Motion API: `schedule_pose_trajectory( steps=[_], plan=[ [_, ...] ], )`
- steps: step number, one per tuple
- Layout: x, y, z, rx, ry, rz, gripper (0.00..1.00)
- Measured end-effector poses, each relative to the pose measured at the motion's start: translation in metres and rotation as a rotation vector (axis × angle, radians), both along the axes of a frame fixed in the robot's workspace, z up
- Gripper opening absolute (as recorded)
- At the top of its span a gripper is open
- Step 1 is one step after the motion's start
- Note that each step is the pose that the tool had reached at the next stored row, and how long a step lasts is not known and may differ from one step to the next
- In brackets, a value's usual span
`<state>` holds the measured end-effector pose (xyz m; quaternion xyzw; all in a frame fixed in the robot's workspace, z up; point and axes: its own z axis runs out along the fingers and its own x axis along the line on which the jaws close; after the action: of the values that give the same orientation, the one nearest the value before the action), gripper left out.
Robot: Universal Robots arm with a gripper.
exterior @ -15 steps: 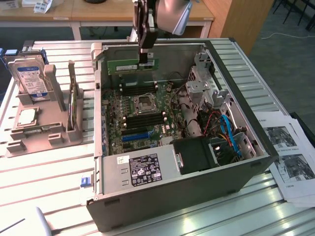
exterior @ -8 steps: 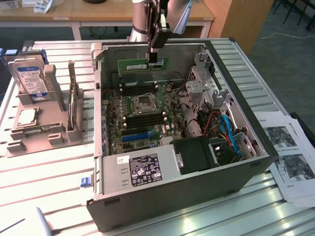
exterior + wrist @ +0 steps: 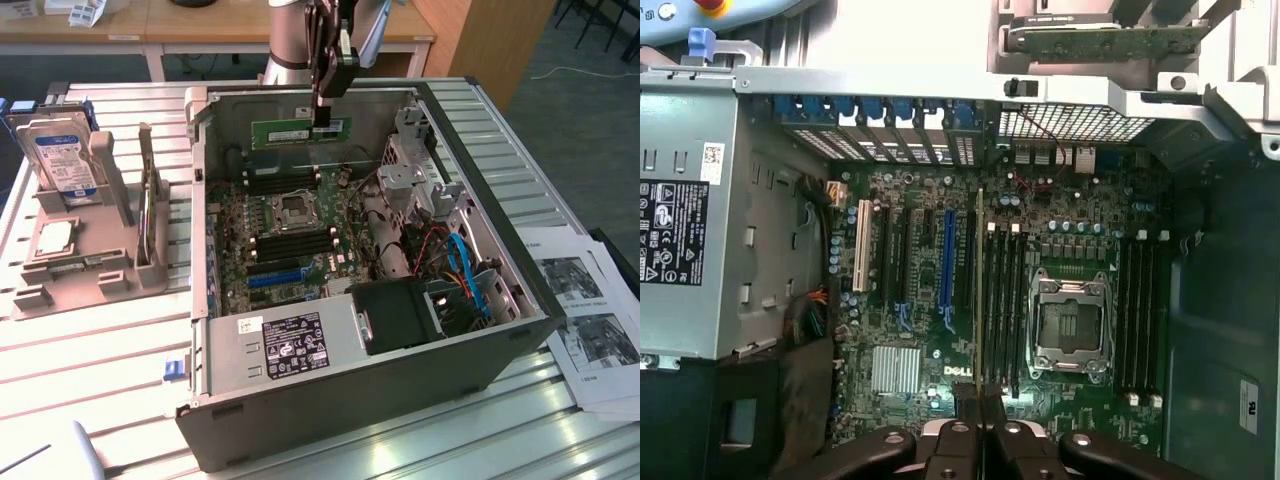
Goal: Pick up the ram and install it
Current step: 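Pick up the ram and move it above insertion slot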
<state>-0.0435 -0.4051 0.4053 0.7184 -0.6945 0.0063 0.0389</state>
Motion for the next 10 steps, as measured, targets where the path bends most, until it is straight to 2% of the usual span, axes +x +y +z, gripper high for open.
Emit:
schedule_pose_trajectory(
  steps=[4,10],
  plan=[
    [0.0054,0.0,0.0,0.0,0.0006,0.0,0.12],
    [0.0054,0.0,-0.0025,0.0,0.0006,0.0,0.12]
  ],
)
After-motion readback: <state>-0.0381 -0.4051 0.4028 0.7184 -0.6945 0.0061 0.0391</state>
